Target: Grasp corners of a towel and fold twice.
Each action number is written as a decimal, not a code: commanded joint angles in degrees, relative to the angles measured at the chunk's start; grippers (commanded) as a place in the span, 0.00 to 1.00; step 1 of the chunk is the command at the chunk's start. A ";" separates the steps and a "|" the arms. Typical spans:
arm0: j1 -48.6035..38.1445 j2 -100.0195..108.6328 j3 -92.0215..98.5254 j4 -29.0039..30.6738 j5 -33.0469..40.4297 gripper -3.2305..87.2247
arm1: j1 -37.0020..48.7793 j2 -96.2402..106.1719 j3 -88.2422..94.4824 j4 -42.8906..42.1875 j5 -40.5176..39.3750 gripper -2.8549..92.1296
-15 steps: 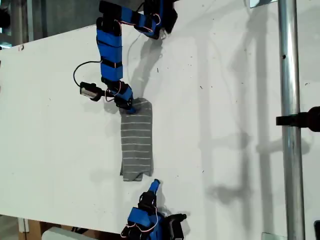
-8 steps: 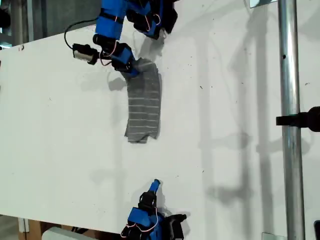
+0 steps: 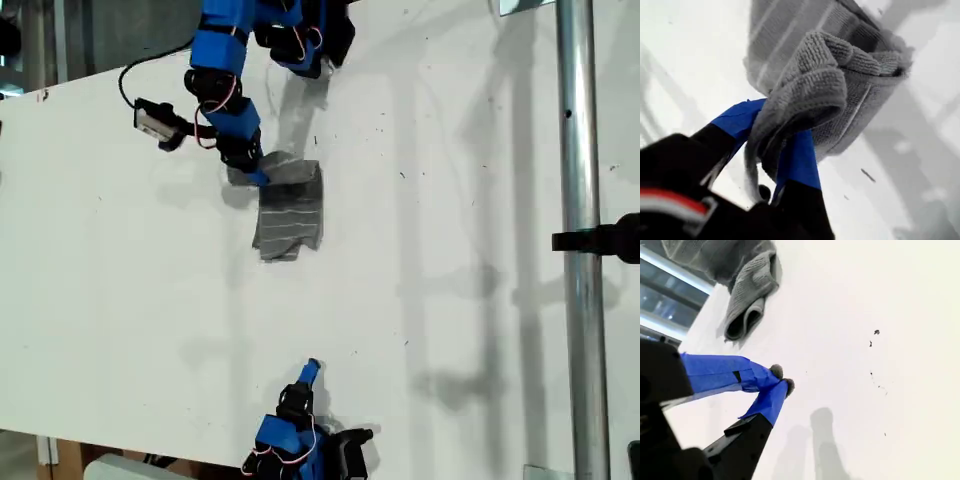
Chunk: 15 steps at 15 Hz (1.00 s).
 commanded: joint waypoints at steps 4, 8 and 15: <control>-0.44 0.18 0.35 -0.18 0.44 0.01 | -2.55 -15.73 -5.89 -25.49 -2.46 0.03; -0.44 0.18 0.35 0.09 0.62 0.01 | -3.08 -15.73 -6.33 -37.97 -5.54 0.28; -1.23 0.18 0.44 1.85 -0.97 0.01 | 7.47 15.82 4.57 -6.77 -8.44 0.03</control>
